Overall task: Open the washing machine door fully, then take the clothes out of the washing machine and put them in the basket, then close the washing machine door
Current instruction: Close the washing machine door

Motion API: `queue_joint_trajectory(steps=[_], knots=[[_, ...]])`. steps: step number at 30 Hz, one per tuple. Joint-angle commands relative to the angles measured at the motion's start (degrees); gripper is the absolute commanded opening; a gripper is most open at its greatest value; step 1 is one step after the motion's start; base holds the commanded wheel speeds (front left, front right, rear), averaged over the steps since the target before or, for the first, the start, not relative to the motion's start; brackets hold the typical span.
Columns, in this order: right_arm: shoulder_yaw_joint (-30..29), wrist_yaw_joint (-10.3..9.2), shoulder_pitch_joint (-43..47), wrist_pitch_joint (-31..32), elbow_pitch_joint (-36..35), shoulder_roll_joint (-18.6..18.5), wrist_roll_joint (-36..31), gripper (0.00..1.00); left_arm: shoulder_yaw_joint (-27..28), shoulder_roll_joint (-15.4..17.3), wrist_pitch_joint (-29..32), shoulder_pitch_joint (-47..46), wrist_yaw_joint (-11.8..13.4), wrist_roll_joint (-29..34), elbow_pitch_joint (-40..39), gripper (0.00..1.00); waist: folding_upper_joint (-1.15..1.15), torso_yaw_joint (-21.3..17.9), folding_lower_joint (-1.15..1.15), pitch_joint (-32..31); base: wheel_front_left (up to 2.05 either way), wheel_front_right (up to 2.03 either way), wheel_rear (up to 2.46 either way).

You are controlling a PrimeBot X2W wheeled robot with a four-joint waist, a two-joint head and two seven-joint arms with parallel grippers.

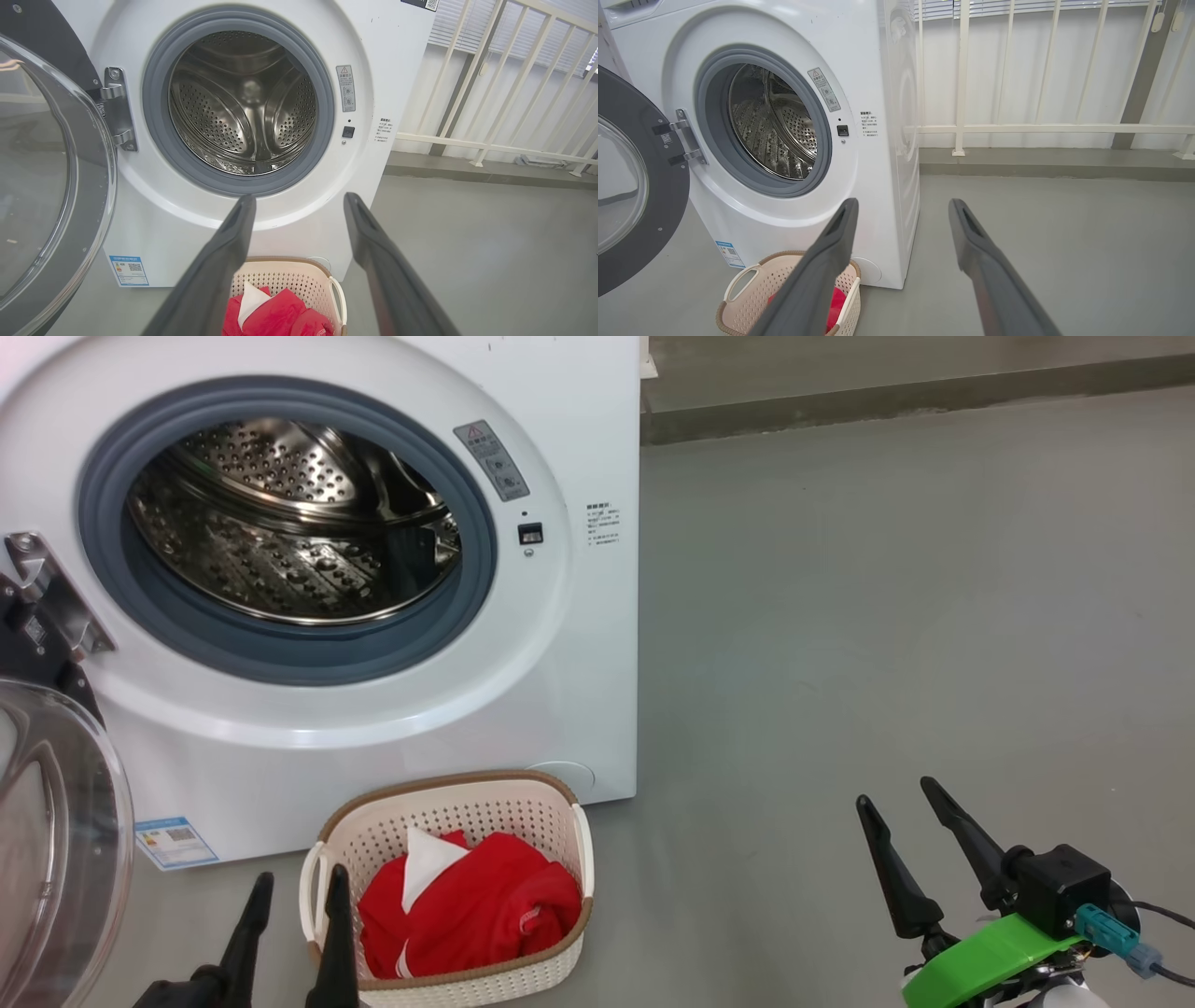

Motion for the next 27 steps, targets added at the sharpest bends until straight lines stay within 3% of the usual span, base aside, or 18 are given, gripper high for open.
queue_joint_trajectory(steps=[1, 16, 27], knots=[[1.3, 0.02, -0.8, -0.4, -1.2, -0.5, 0.5, 1.00, 1.9, 0.9, -0.3, -1.3, 0.7, 0.4, -1.8, 1.00, 0.00, -0.1, 0.00, 0.1, -0.28, 0.28, 0.00], [1.4, 0.02, -0.9, -0.4, -1.5, -0.9, 0.6, 1.00, 1.5, 0.8, -0.6, -1.4, 2.0, 0.2, -2.5, 1.00, 0.00, 0.5, 0.00, 0.8, -0.01, 0.01, 0.00], [2.2, 0.02, -1.3, -0.4, -1.9, -0.9, 0.8, 1.00, 1.4, 1.3, -0.8, -2.4, 3.0, 0.8, -3.8, 1.00, 0.00, 5.4, 0.00, 1.5, 0.00, 0.00, 0.00]])
